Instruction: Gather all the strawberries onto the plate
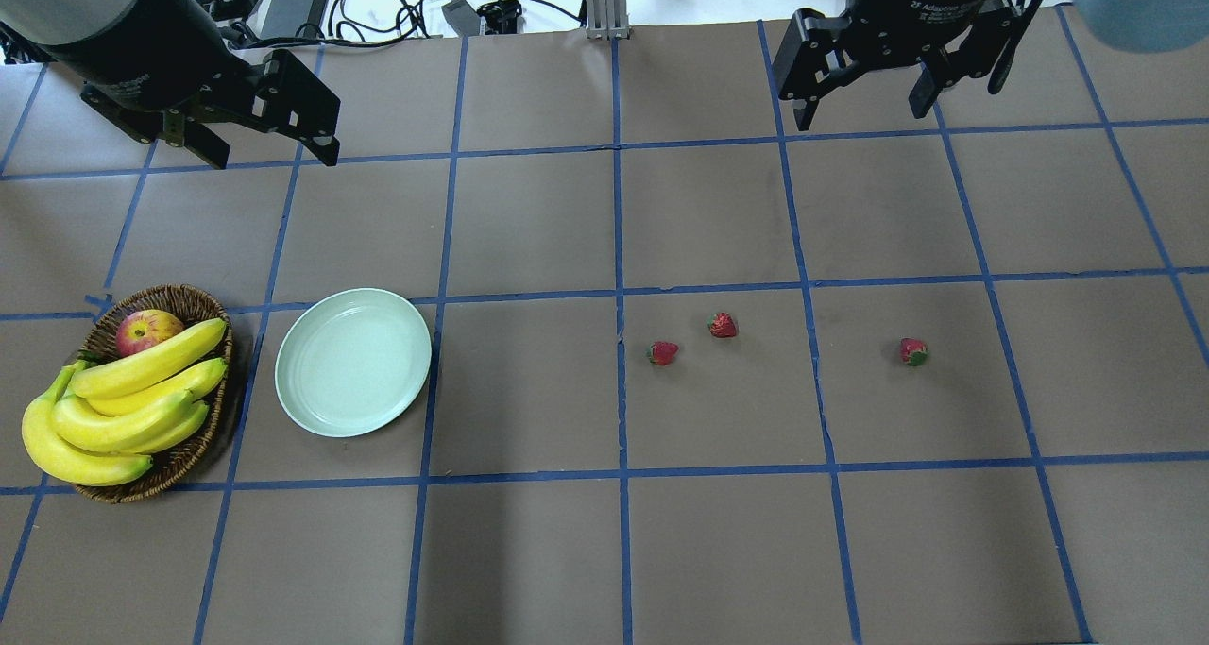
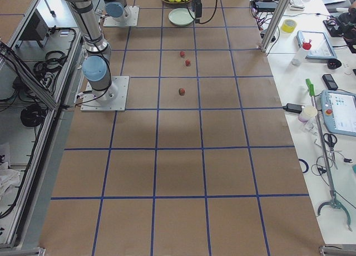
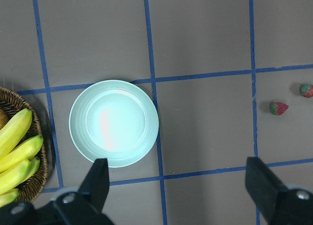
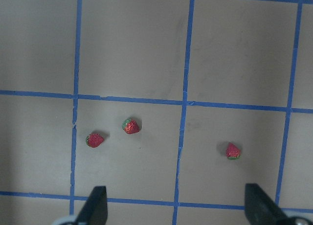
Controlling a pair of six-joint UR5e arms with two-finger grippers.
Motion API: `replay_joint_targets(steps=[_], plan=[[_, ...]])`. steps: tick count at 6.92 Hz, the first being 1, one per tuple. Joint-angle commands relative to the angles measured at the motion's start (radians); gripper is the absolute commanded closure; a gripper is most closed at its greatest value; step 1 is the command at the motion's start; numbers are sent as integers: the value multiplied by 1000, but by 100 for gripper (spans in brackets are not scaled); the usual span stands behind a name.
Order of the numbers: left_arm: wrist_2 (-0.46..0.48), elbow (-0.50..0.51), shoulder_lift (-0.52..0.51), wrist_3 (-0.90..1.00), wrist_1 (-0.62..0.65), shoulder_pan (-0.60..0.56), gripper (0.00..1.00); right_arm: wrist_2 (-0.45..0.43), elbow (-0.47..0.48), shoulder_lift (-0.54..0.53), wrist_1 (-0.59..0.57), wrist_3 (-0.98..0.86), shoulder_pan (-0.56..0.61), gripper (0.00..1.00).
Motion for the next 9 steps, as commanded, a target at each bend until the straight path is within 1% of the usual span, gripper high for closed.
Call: replay_joint_targets(steps=[1, 9], plan=[[-1, -1, 0, 0, 1, 0, 0, -4, 2, 0, 1, 9, 0, 0], [-1, 11, -11, 2, 2, 12, 0, -6, 8, 0, 15, 13, 1, 0]])
